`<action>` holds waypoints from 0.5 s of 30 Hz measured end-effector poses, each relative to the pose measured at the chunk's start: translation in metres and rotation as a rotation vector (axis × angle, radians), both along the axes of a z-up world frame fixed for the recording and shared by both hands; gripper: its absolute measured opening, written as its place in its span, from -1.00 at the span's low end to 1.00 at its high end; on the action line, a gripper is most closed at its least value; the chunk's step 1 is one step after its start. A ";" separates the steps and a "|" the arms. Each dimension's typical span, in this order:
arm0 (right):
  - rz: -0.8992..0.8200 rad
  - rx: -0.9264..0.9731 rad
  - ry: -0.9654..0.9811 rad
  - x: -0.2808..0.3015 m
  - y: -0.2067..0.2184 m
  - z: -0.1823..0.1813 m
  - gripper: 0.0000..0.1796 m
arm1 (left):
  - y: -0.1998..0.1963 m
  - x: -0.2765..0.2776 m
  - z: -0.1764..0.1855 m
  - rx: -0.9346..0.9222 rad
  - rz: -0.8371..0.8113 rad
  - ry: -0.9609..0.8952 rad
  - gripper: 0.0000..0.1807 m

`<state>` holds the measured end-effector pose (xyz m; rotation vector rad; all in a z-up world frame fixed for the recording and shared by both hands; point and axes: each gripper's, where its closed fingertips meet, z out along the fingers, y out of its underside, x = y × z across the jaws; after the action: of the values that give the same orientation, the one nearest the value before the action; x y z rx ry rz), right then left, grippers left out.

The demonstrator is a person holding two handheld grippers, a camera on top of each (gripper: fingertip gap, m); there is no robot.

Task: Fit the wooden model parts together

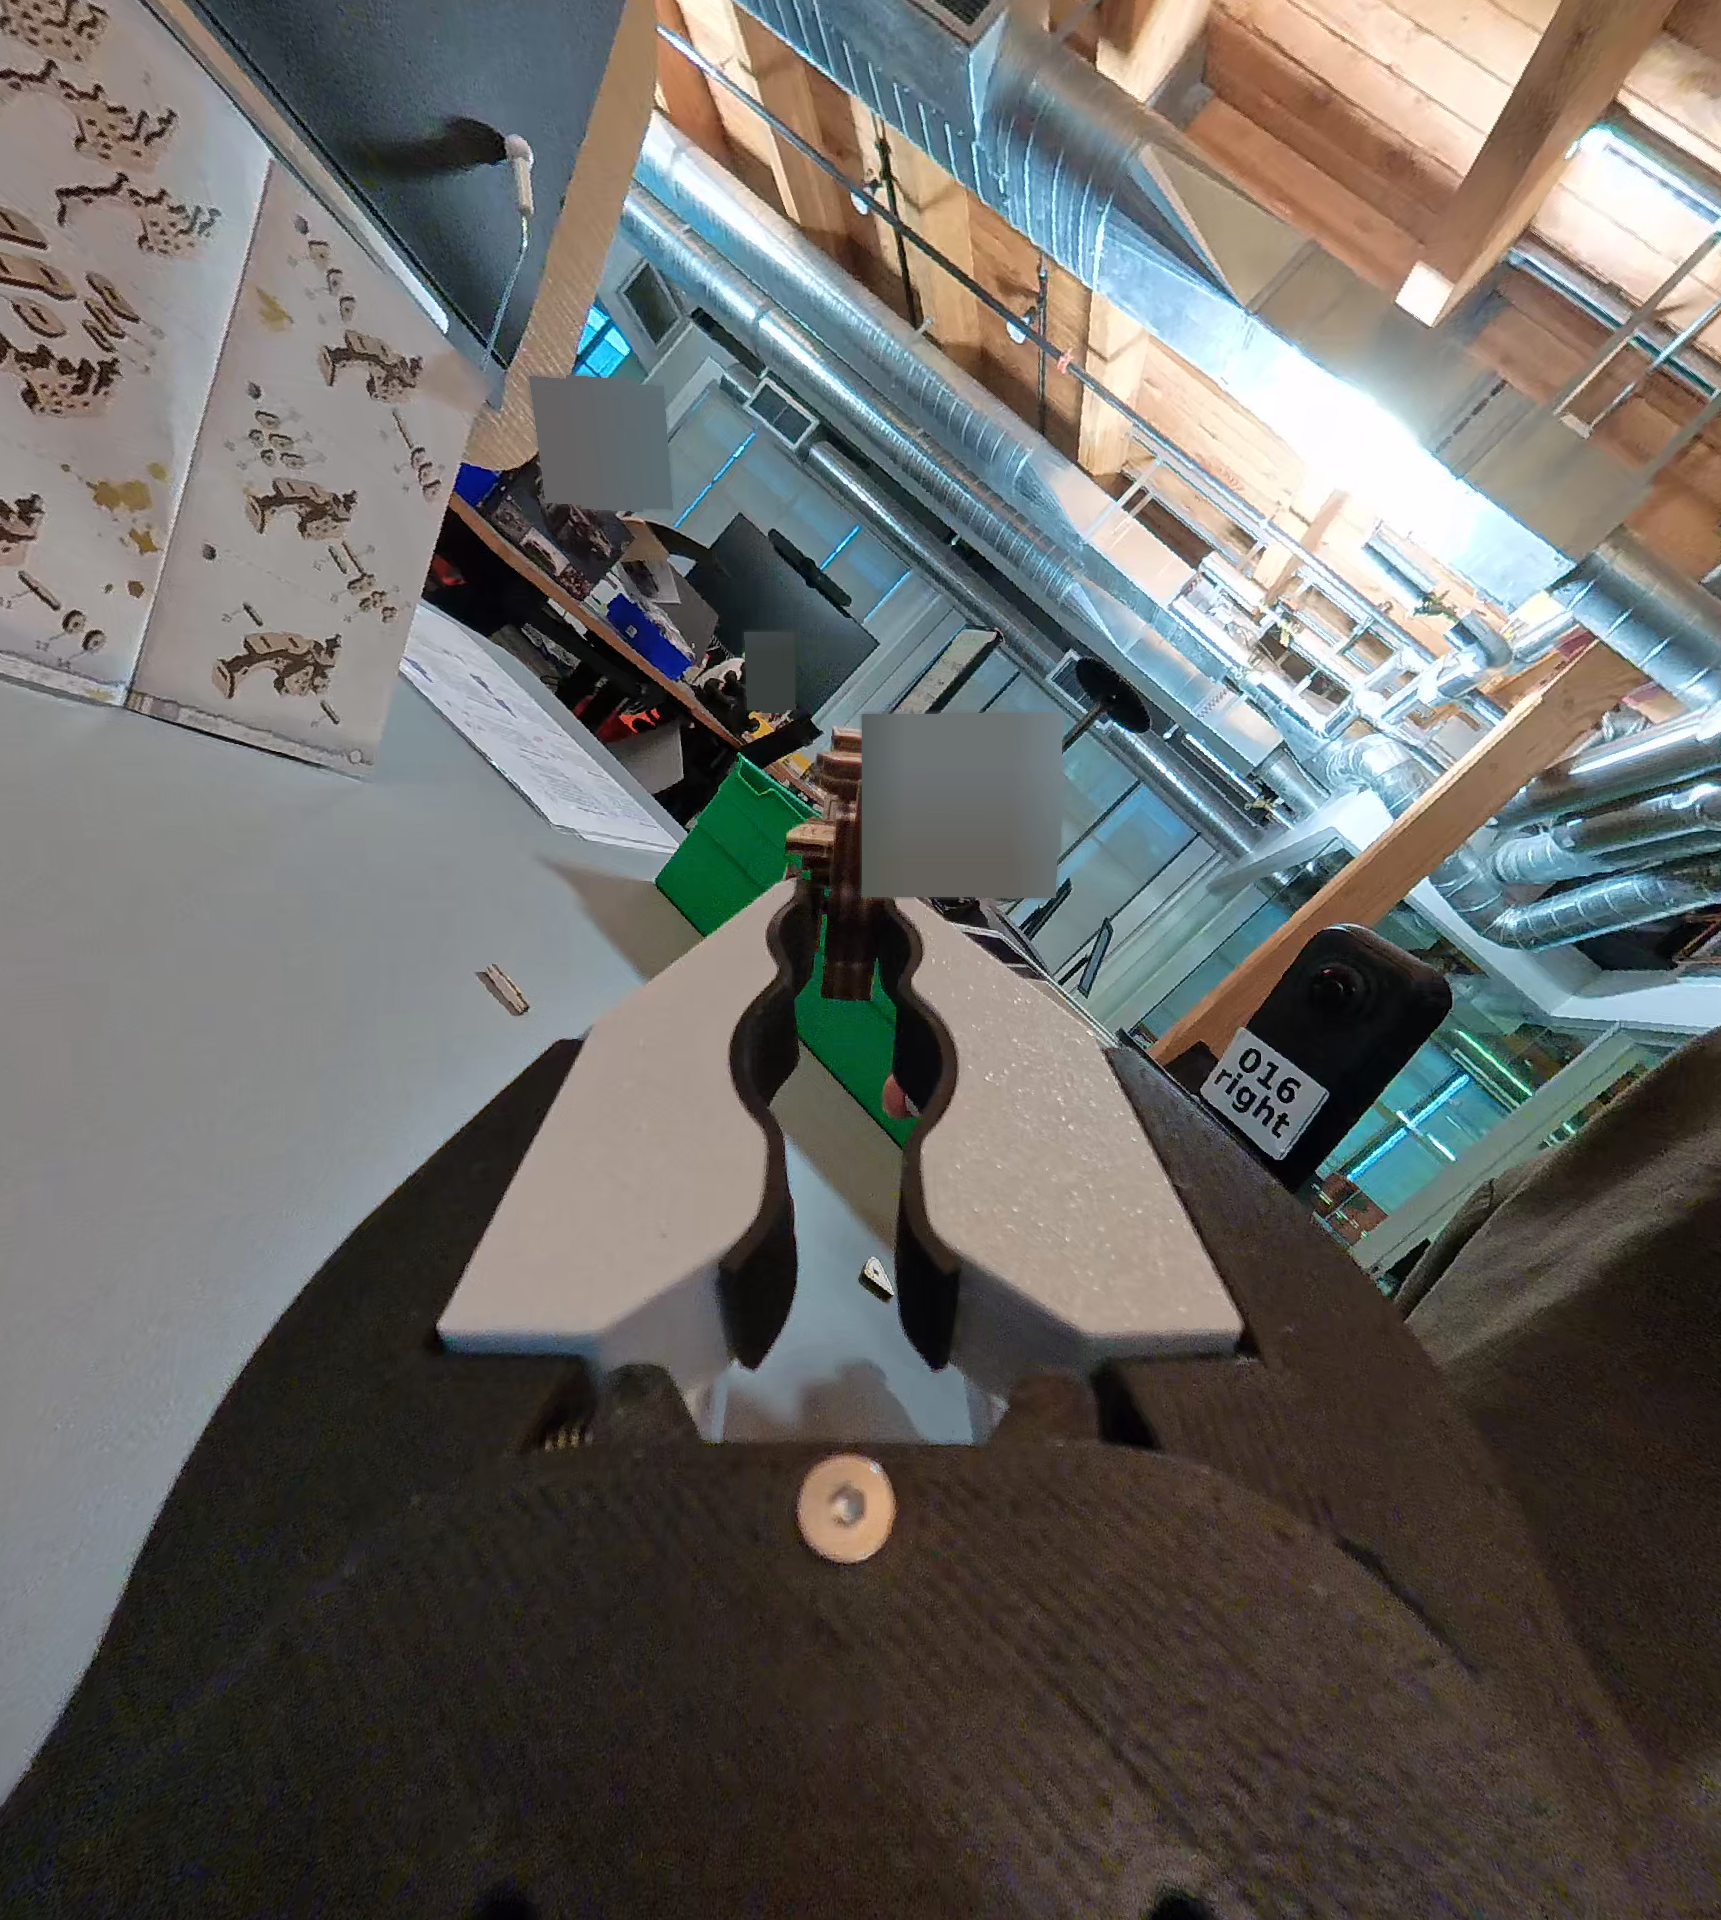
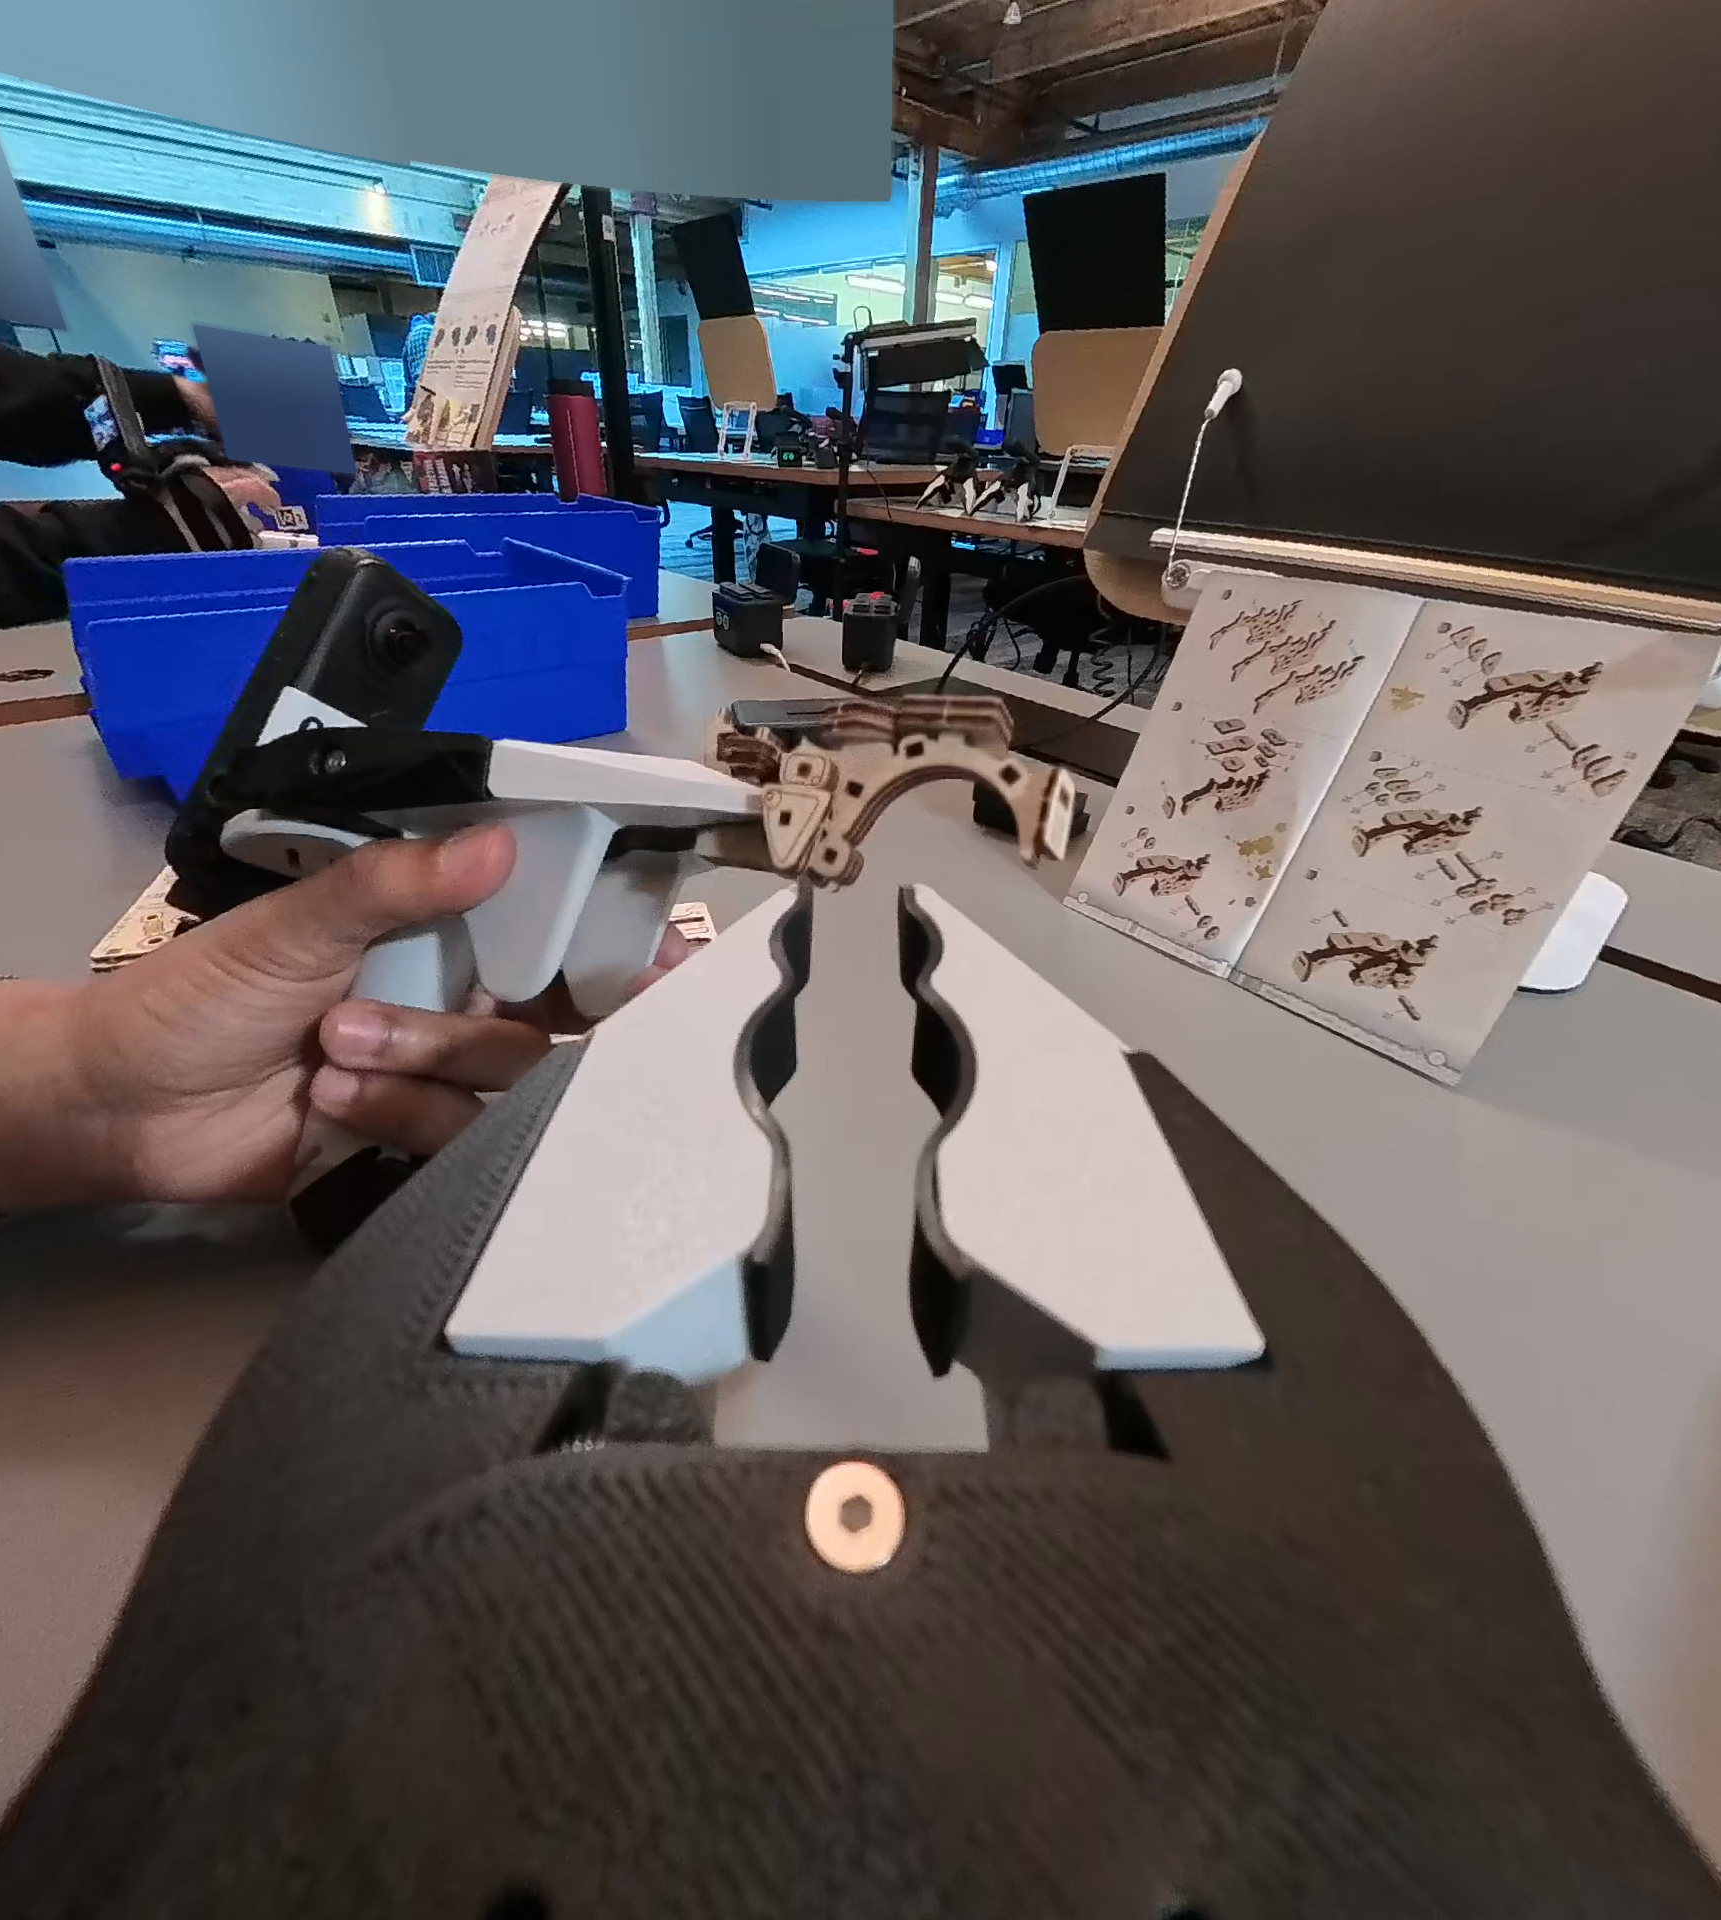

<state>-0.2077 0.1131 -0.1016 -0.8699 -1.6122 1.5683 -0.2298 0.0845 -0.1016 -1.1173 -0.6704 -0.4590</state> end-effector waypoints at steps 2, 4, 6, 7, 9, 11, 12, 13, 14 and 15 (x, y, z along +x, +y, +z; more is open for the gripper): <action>0.000 -0.003 0.000 0.000 0.000 0.000 -0.84 | 0.000 0.001 0.001 0.001 -0.003 0.008 -0.92; 0.000 -0.005 0.000 0.000 0.000 0.000 -0.84 | 0.001 0.002 0.001 -0.005 -0.002 0.016 -0.92; -0.002 -0.005 0.001 0.000 0.001 0.000 -0.84 | 0.001 0.002 0.001 -0.012 -0.002 0.020 -0.92; -0.003 -0.006 0.001 0.000 0.001 0.001 -0.85 | 0.001 0.002 0.001 -0.012 -0.001 0.021 -0.92; -0.003 -0.008 0.000 0.000 0.001 0.001 -0.85 | 0.002 0.002 0.000 -0.012 -0.003 0.019 -0.92; -0.004 -0.009 0.001 0.000 0.002 0.001 -0.85 | 0.001 0.001 0.000 -0.010 -0.001 0.016 -0.92; -0.005 -0.008 0.001 0.000 0.002 0.001 -0.85 | 0.001 0.001 0.000 -0.010 0.000 0.014 -0.92; -0.006 -0.007 0.002 0.000 0.002 0.001 -0.85 | 0.001 0.000 0.000 -0.009 -0.001 0.013 -0.92; -0.006 -0.005 0.002 0.000 0.002 0.001 -0.85 | 0.001 0.000 0.000 -0.009 -0.001 0.011 -0.92; -0.007 -0.004 0.002 0.000 0.002 0.001 -0.85 | 0.001 0.000 0.000 -0.008 -0.001 0.011 -0.92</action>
<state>-0.2079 0.1154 -0.1011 -0.8747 -1.6035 1.5674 -0.2297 0.0850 -0.1015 -1.1269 -0.6626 -0.4509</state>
